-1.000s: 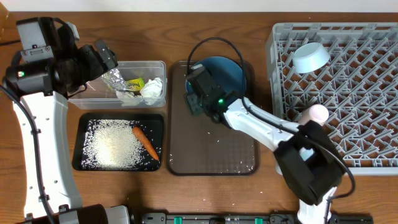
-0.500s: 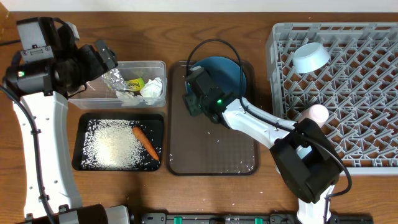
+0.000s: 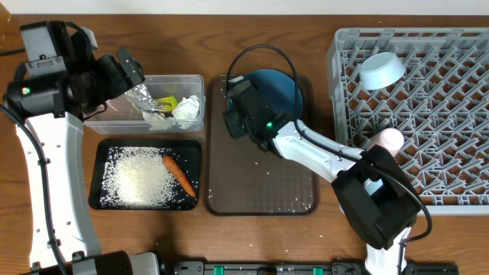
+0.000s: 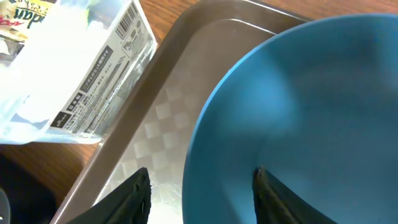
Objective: Sort waste into correct bins and load items into the dishwasher rack
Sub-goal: 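Move the right gripper to the blue plate and grasp its rim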
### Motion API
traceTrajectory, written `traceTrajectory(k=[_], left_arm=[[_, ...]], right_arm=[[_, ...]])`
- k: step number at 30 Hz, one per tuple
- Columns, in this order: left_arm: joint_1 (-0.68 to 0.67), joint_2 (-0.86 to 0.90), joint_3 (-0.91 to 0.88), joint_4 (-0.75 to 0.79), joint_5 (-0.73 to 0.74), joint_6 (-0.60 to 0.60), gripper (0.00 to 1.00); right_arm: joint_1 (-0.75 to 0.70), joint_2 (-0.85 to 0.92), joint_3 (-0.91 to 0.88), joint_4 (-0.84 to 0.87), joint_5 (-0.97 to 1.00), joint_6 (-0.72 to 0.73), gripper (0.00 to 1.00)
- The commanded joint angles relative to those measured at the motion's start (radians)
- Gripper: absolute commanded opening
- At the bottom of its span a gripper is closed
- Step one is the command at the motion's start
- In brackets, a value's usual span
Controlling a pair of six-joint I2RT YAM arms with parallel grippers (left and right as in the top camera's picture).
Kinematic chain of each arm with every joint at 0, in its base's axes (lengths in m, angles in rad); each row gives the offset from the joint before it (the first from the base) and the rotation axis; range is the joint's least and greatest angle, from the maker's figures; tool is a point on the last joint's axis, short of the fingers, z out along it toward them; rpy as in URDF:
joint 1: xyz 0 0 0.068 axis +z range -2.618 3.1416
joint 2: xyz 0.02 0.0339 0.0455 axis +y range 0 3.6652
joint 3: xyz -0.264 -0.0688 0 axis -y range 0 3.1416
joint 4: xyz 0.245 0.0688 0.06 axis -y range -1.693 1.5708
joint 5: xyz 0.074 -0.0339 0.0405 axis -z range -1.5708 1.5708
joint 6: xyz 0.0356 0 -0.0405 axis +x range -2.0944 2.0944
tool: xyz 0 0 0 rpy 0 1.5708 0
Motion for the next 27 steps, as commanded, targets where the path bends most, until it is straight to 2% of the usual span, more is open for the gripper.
traceTrajectory(k=[1,4,9,12,16,19,20,27], left_arm=[[0.003,-0.013,0.01,-0.001,-0.006,-0.002,0.99],[0.003,-0.013,0.01,-0.001,-0.006,-0.002,0.99],[0.003,-0.013,0.01,-0.001,-0.006,-0.002,0.99],[0.003,-0.013,0.01,-0.001,-0.006,-0.002,0.99],[0.003,-0.013,0.01,-0.001,-0.006,-0.002,0.99],[0.003,-0.013,0.01,-0.001,-0.006,-0.002,0.99],[0.003,-0.013,0.01,-0.001,-0.006,-0.002,0.99],[0.003,-0.013,0.01,-0.001,-0.006,-0.002,0.99]], right_arm=[[0.017,0.018,0.004,0.01,0.0,-0.01,0.49],[0.024,0.046,0.004,0.032,-0.001,-0.013,0.46],[0.032,0.098,0.004,0.05,0.001,-0.074,0.48],[0.031,0.101,0.004,0.05,0.023,-0.074,0.45],[0.031,0.095,0.005,0.05,0.049,-0.077,0.34],[0.031,0.081,0.005,0.045,0.048,-0.112,0.07],[0.031,0.076,0.005,0.041,0.048,-0.115,0.01],[0.035,0.015,0.005,0.005,0.019,-0.114,0.01]])
